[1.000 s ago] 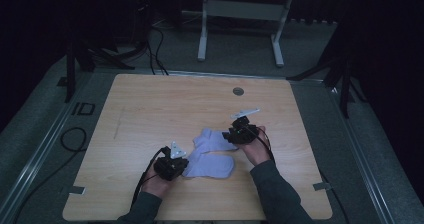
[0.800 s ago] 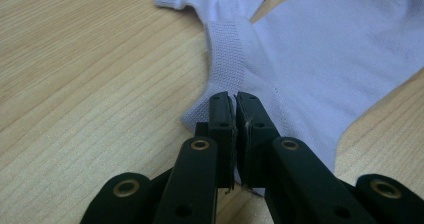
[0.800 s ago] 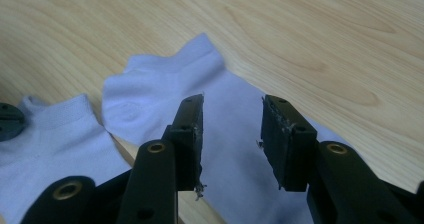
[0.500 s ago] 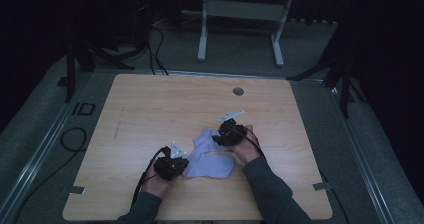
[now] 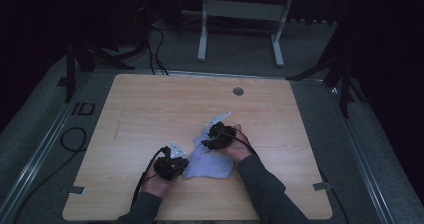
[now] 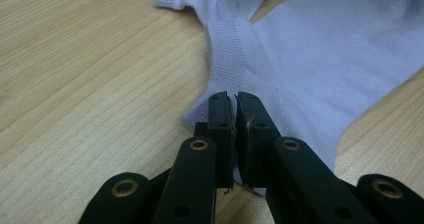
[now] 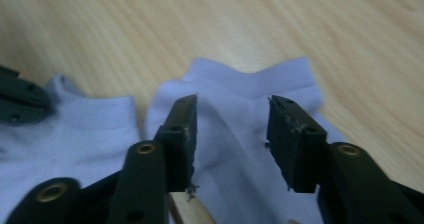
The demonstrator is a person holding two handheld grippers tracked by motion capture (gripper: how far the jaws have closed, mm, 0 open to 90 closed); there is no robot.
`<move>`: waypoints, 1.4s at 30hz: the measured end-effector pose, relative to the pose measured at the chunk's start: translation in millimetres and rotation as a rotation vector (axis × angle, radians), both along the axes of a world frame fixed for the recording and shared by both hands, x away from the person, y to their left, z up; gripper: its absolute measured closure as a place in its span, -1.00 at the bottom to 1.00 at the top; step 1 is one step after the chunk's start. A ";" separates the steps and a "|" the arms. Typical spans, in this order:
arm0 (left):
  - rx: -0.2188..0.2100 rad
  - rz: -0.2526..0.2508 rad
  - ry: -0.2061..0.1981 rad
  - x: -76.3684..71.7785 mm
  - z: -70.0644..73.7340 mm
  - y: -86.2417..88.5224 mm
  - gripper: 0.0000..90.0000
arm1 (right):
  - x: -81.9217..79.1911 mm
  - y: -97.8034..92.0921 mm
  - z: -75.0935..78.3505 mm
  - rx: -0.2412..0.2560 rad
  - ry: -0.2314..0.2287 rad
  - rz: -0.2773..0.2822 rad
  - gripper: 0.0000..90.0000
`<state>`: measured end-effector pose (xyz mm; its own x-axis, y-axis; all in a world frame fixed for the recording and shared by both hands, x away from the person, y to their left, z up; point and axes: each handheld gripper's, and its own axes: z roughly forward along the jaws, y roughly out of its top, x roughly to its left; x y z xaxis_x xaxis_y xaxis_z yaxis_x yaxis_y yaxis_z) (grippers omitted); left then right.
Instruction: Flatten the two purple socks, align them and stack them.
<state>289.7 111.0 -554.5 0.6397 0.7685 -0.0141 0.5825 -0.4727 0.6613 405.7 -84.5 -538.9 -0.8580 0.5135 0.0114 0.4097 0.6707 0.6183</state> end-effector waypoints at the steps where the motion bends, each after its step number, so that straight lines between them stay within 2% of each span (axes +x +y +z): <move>1: -0.001 0.001 0.000 0.0 0.0 0.0 0.88 | 0.3 1.4 -1.8 -0.010 0.006 0.009 0.18; 3: 0.000 0.000 0.000 0.0 0.0 0.0 0.88 | 1.9 3.1 -5.9 -0.042 0.001 0.004 0.14; 10: 0.000 0.000 0.000 0.0 0.0 -0.1 0.88 | 8.7 -0.3 -8.4 0.000 0.040 -0.024 0.10; 13: 0.001 0.001 -0.001 -0.2 0.0 -0.2 0.88 | 11.6 -1.9 -8.5 0.005 0.040 -0.045 0.21; 19: 0.002 0.003 -0.003 -0.4 -0.1 -0.5 0.88 | 10.6 -0.4 -8.0 -0.026 0.003 -0.083 0.51; 22: 0.002 0.003 -0.003 -0.5 -0.1 -0.6 0.88 | 10.2 0.7 -7.5 -0.036 -0.001 -0.110 0.63; 25: 0.002 0.003 -0.003 -0.6 -0.2 -0.7 0.88 | 10.5 0.8 -7.4 -0.037 -0.001 -0.138 0.86; 28: 0.002 0.003 -0.003 -0.6 -0.2 -0.7 0.88 | 11.1 0.3 -7.3 -0.032 0.005 -0.148 0.91; 31: 0.001 0.003 -0.003 -0.5 -0.2 -0.6 0.88 | 13.5 -3.4 -7.9 0.000 0.032 -0.166 0.93; 35: 0.000 0.002 -0.003 -0.3 -0.2 -0.5 0.88 | 14.5 -12.0 -6.2 0.037 0.045 -0.207 0.94; 39: 0.001 0.002 -0.004 -0.4 -0.2 -0.7 0.88 | 8.7 -24.8 8.5 0.113 0.043 -0.224 0.95; 42: 0.001 0.002 -0.004 -0.4 -0.2 -0.7 0.88 | 0.9 -33.2 22.4 0.149 0.016 -0.226 0.95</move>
<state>289.3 110.2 -554.6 0.6380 0.7700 -0.0107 0.5809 -0.4721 0.6631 406.5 -117.7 -516.6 -0.7211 0.6834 0.1137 0.5488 0.4633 0.6958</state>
